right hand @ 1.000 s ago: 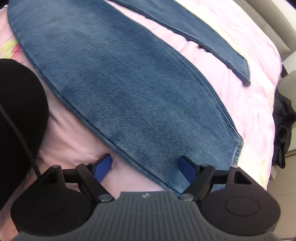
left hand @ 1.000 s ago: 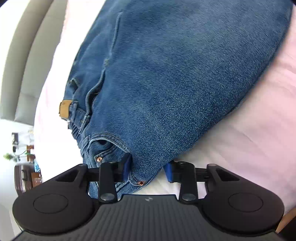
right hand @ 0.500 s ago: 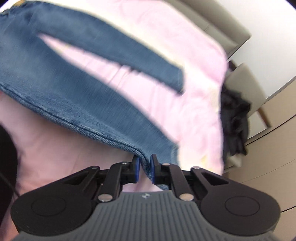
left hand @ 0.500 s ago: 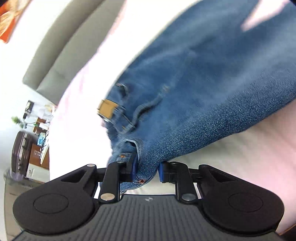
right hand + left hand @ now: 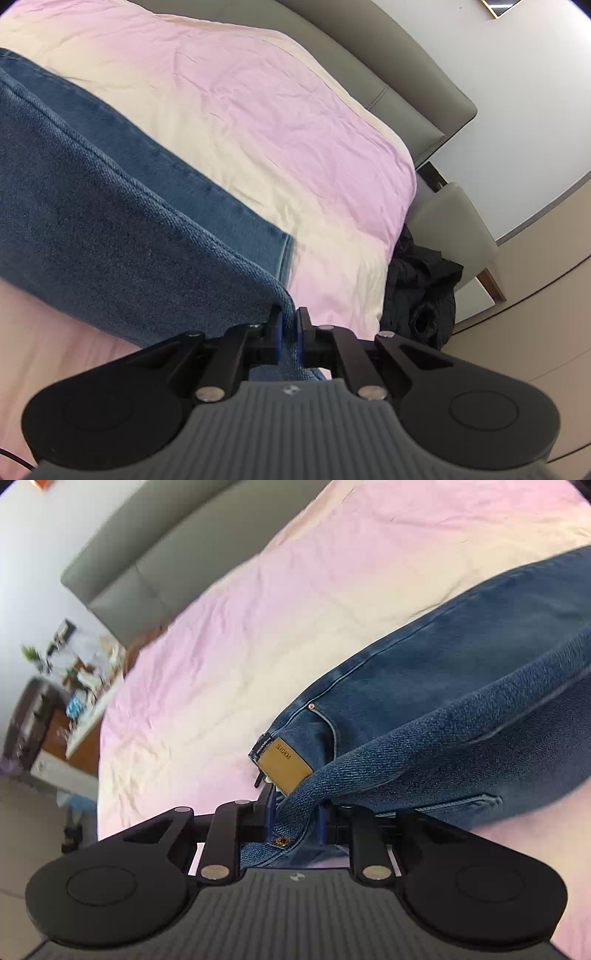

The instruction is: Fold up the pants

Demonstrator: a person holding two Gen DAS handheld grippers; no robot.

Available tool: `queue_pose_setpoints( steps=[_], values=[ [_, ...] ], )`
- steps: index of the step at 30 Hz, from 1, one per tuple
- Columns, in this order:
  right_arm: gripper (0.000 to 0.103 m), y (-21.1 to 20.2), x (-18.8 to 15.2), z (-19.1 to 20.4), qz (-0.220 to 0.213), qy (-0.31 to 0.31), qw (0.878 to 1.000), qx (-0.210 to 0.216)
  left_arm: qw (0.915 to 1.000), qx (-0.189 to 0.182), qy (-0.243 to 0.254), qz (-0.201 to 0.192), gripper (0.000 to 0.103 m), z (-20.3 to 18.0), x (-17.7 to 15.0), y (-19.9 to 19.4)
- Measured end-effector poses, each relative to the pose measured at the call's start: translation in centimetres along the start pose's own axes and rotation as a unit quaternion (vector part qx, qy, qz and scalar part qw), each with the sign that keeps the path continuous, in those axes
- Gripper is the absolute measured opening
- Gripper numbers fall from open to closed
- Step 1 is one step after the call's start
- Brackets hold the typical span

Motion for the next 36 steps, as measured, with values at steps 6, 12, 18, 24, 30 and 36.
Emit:
queue_pose_setpoints(
  steps=[6, 12, 18, 24, 30, 36],
  values=[
    [0.0, 9.5, 6.3, 2.4, 0.021, -0.032, 0.999, 0.006, 0.9992, 0.015, -0.004, 0.037, 0.025, 0.8, 5.1, 6.6],
    [0.0, 16.6, 9.6, 5.2, 0.05, -0.058, 0.997, 0.02, 0.9967, -0.01, -0.039, 0.07, 0.025, 1.6, 7.0, 13.0],
    [0.0, 21.8, 11.0, 8.1, 0.065, -0.063, 0.996, 0.024, 0.9944, -0.01, -0.052, 0.091, 0.025, 1.7, 8.1, 17.6],
    [0.0, 25.0, 10.7, 10.7, 0.094, -0.059, 0.993, 0.037, 0.9917, -0.017, -0.074, 0.103, 0.031, 1.6, 7.7, 20.0],
    [0.009, 25.2, 10.8, 10.8, 0.105, -0.046, 0.993, 0.036, 0.9915, -0.03, -0.067, 0.108, 0.037, 1.7, 7.6, 19.4],
    [0.061, 22.7, 11.3, 7.9, 0.105, 0.026, 0.994, 0.033, 0.9881, -0.029, -0.145, 0.042, 0.088, 5.4, 8.1, 14.9]
  ],
)
Point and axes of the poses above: each gripper's, at about its wrist camera, not at the fingertips, and y roughly the way its jaws point, z to its left, x to its top, the point moved 8 cm from there along y, roughly the way its jaws point, and after that the axes turned 10 degrees about -x, right-handed, at the moved point
